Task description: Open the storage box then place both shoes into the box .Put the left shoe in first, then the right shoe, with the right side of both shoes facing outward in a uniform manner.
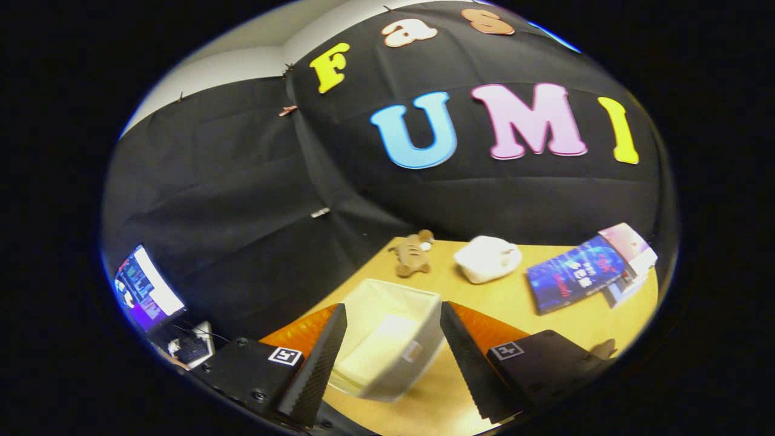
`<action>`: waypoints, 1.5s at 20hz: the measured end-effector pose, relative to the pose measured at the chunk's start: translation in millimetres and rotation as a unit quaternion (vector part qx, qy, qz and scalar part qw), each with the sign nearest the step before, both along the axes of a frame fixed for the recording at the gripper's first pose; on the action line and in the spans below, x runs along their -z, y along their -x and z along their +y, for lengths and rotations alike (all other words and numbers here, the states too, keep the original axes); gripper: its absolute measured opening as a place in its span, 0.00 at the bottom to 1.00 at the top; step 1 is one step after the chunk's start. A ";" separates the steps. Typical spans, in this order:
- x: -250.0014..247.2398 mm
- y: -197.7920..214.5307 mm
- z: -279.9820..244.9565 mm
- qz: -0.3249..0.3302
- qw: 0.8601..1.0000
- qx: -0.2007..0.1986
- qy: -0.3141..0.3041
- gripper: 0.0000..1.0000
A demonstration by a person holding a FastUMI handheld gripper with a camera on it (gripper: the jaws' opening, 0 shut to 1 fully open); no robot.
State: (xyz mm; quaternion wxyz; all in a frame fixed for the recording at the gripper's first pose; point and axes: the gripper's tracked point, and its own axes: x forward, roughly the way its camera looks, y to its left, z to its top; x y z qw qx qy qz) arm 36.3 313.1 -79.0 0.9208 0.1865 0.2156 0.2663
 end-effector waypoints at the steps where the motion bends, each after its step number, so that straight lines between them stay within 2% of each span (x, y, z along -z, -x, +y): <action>1: 16.0 5.8 -20.6 0.012 1.000 0.016 0.011 0.96; 5: 75.1 26.8 -105.7 0.057 0.993 0.082 0.056 0.96; 8: 115.5 39.7 -149.2 0.088 0.986 0.111 0.084 0.96; 12: 171.8 52.1 -183.4 0.130 0.977 0.121 0.122 0.97; 17: 237.0 65.8 -200.2 0.187 0.965 0.108 0.151 0.95; 19: 255.4 65.2 -204.1 0.199 0.961 0.105 0.161 0.91; 22: 276.6 53.4 -203.4 0.206 0.957 0.102 0.180 0.79; 27: 296.1 32.4 -200.0 0.210 0.953 0.112 0.189 0.71; 29: 305.7 29.1 -204.5 0.219 0.947 0.123 0.202 0.53; 30: 309.3 28.9 -207.7 0.225 0.943 0.132 0.208 0.40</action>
